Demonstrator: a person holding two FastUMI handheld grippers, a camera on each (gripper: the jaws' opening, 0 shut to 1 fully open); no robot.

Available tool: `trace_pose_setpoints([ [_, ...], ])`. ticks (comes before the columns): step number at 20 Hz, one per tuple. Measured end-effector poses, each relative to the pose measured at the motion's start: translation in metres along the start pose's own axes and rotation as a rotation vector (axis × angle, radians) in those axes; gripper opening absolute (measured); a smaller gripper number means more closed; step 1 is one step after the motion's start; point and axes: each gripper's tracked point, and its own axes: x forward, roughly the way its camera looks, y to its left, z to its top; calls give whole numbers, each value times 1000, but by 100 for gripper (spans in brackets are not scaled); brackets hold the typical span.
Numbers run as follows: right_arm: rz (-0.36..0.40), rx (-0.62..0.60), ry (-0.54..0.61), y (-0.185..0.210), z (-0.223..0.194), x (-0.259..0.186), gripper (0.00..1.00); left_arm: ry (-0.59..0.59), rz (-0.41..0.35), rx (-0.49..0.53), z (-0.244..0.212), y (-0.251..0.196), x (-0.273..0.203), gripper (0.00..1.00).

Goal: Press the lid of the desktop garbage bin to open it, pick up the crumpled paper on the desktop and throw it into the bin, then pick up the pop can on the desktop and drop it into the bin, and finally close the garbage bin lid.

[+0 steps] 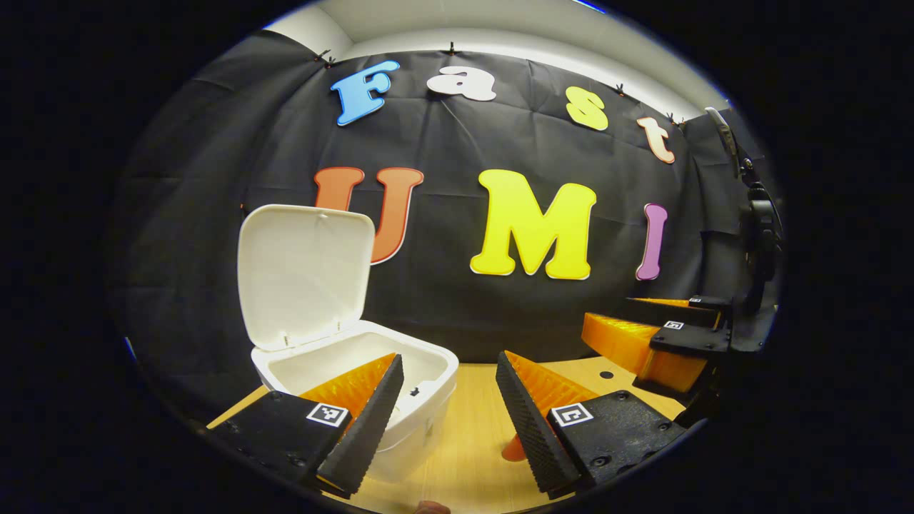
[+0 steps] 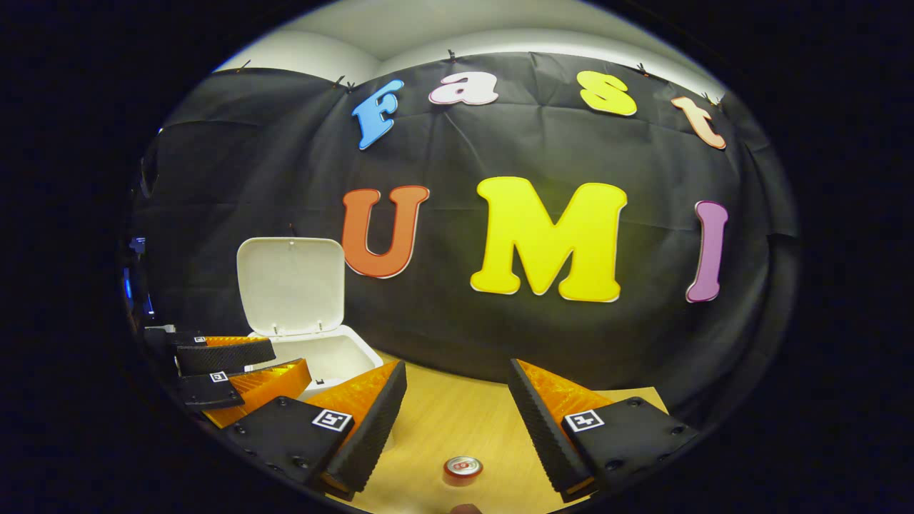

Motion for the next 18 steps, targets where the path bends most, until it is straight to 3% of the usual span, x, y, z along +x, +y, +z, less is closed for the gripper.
trace_pose_setpoints([
  [9, -144, 18, 28, -76, -19, -36, 92, 54, -160, -6, -53, -79, 33, 88],
  [10, -160, 13, 35, -73, -32, -56, 91, 66, -175, -5, -63, -86, 37, 88],
  [18, -250, 31, 69, -100, -52, -88, 92, 193, -231, 13, -145, -119, 76, 89],
])
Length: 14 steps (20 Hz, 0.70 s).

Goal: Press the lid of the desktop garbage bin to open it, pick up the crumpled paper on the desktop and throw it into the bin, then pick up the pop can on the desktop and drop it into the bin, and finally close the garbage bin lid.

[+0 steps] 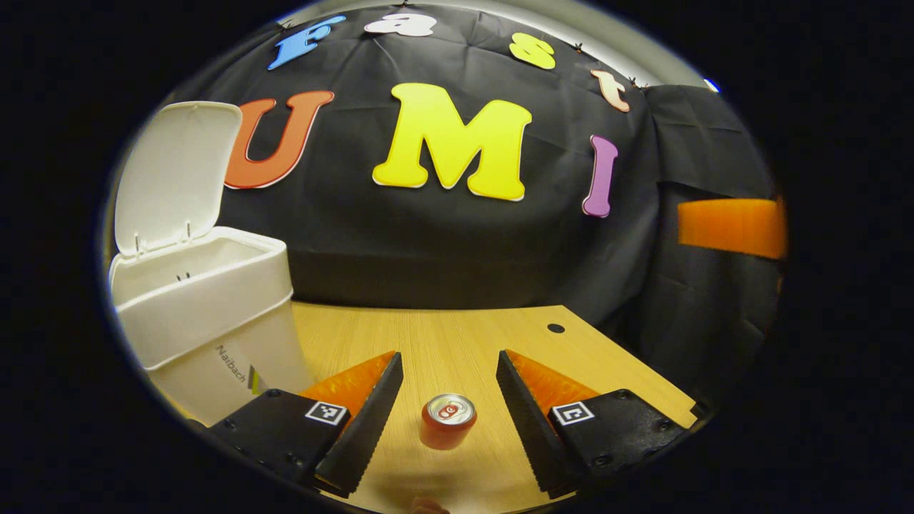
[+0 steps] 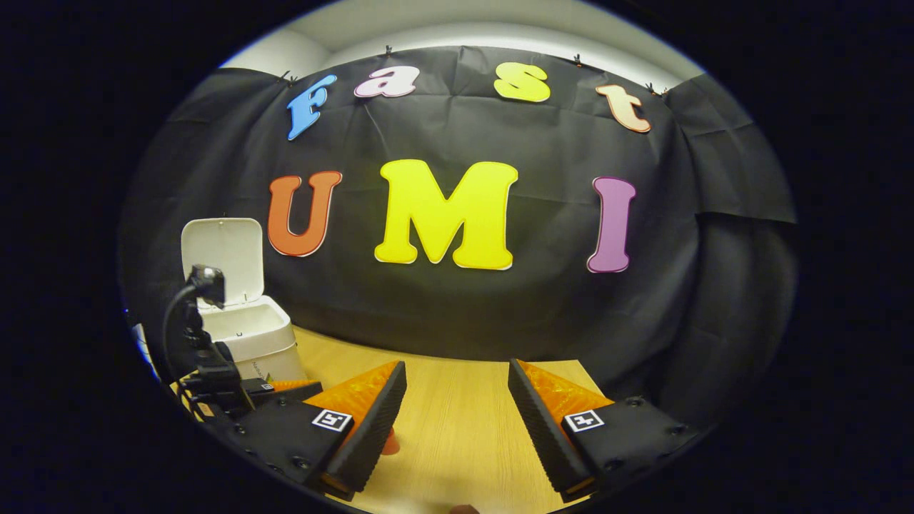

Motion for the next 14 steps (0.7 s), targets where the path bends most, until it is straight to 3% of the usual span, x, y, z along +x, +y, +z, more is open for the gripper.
trace_pose_setpoints([
  [14, -67, -5, 75, -12, -20, -3, 92, 161, 9, -39, -94, 9, 76, 89],
])
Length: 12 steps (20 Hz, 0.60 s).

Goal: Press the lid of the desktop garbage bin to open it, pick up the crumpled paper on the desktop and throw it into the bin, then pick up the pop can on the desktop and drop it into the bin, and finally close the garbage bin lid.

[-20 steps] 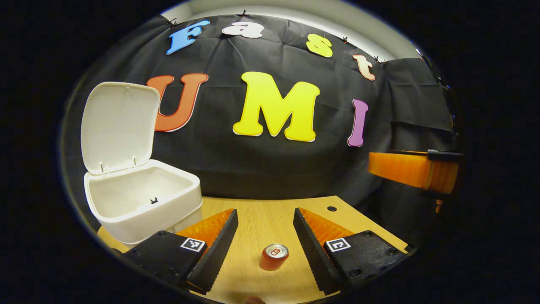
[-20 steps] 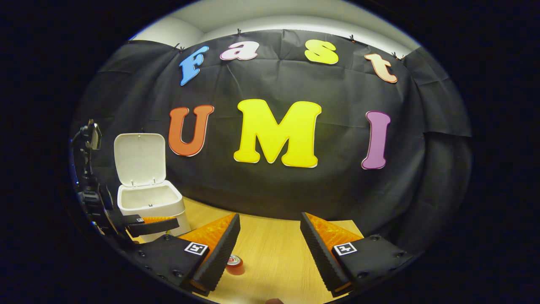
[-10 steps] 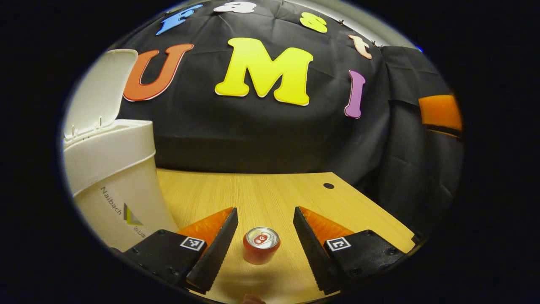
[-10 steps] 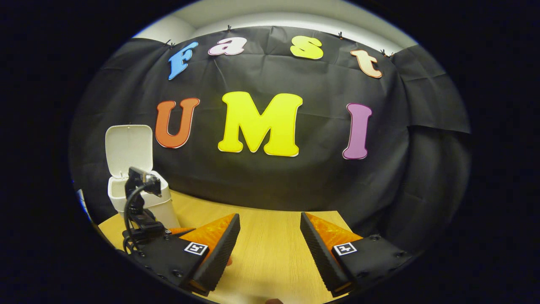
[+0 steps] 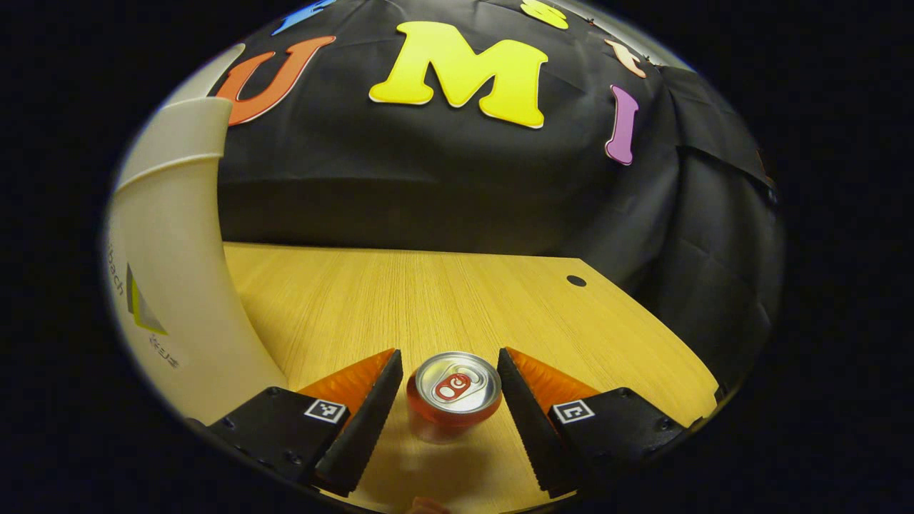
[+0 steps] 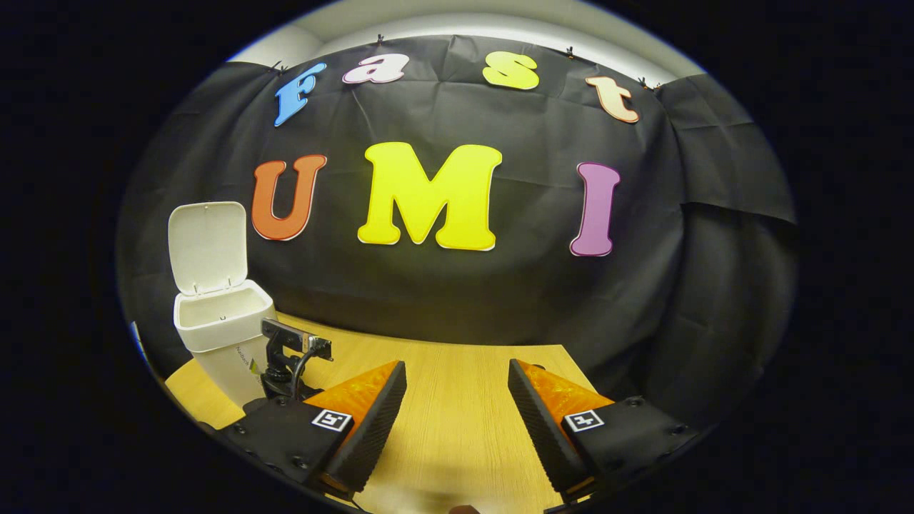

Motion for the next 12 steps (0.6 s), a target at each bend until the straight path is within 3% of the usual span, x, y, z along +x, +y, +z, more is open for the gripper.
trace_pose_setpoints([
  [9, 13, -31, 24, 14, -4, 1, 92, 71, 12, 39, -31, 5, 22, 93],
  [12, 25, -35, 25, 18, -4, 2, 92, 74, 11, 55, -29, 7, 19, 86],
])
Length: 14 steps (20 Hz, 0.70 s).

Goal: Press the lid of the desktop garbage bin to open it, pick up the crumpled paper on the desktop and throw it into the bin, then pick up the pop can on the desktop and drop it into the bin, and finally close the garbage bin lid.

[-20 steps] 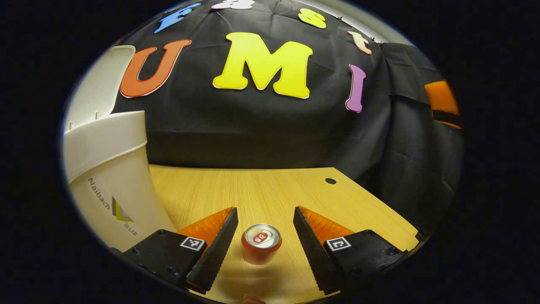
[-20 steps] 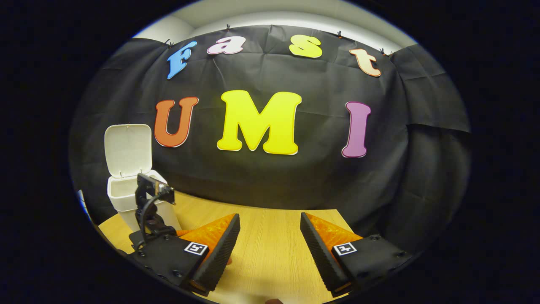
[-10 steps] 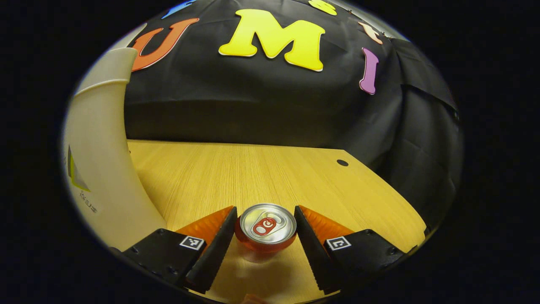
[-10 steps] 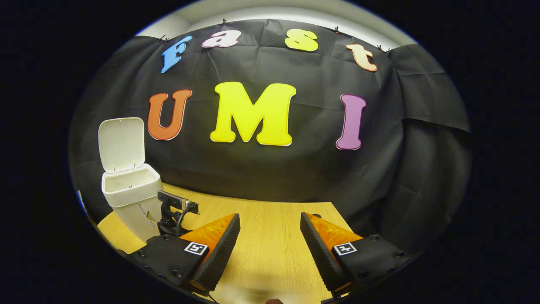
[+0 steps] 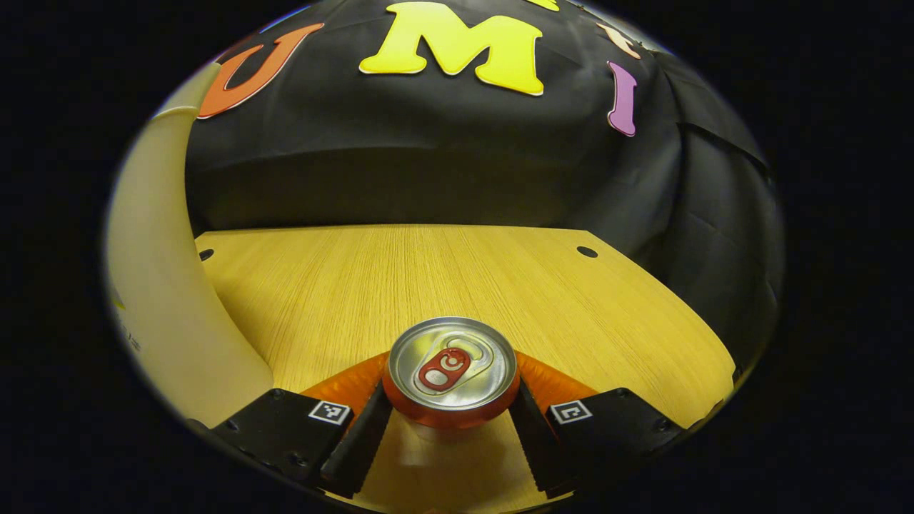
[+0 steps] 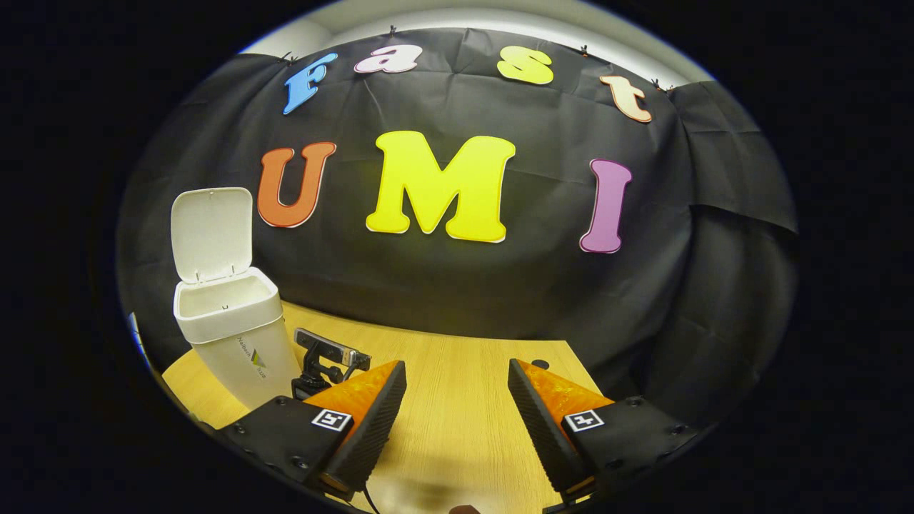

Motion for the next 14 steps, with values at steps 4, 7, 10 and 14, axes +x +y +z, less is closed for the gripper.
trace_pose_setpoints([
  [4, 8, 8, -11, 2, 2, -2, 92, -33, -1, 12, 12, 1, -10, 83],
  [7, 16, 22, -16, 3, 2, -3, 92, -77, -12, 31, 29, -5, -29, 89],
  [10, 26, 43, -25, 3, 4, -5, 92, -104, -31, 17, 48, -6, -46, 82],
  [14, 16, 47, -44, -3, 6, -7, 92, -201, -37, 10, 90, -8, -81, 83],
])
